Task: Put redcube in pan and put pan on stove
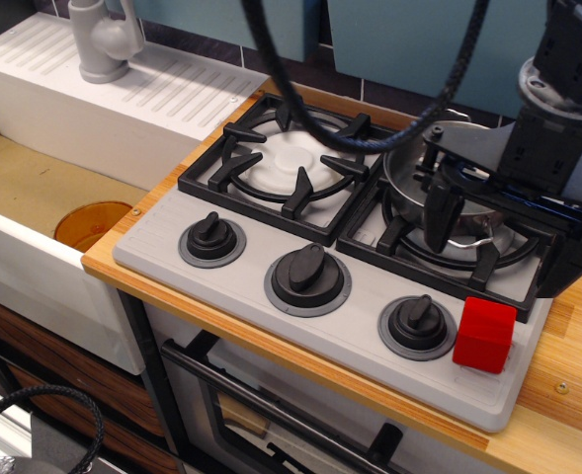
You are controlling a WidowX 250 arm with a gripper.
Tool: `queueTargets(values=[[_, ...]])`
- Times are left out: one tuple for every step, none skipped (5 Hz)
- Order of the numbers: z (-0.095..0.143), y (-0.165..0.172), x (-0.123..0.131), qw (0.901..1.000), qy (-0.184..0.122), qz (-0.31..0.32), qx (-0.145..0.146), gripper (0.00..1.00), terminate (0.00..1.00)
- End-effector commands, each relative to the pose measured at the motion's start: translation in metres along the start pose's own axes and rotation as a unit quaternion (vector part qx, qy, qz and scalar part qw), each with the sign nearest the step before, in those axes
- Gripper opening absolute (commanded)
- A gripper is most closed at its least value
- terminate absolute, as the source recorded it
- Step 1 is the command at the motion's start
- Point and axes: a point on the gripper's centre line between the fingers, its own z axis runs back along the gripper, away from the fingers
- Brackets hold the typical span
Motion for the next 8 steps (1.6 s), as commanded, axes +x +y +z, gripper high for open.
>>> queueTargets(values=[[0.0, 0.0, 0.0, 1.0, 0.0, 0.0, 0.0, 1.0, 0.0], [-0.014, -0.004, -0.002, 0.9999, -0.013, 0.002, -0.007, 1.0, 0.0], [-0.029, -0.008, -0.003, 0.9995, -0.028, 0.007, -0.009, 1.0, 0.0], [-0.04, -0.011, -0.003, 0.999, -0.039, 0.007, -0.02, 1.0, 0.0], [-0.048, -0.013, -0.004, 0.9987, -0.044, 0.007, -0.023, 1.0, 0.0], [-0.053, -0.014, -0.005, 0.9986, -0.047, 0.007, -0.025, 1.0, 0.0], [-0.06, -0.017, -0.004, 0.9983, -0.05, 0.007, -0.03, 1.0, 0.0], [-0.064, -0.018, -0.003, 0.9981, -0.053, 0.005, -0.032, 1.0, 0.0]])
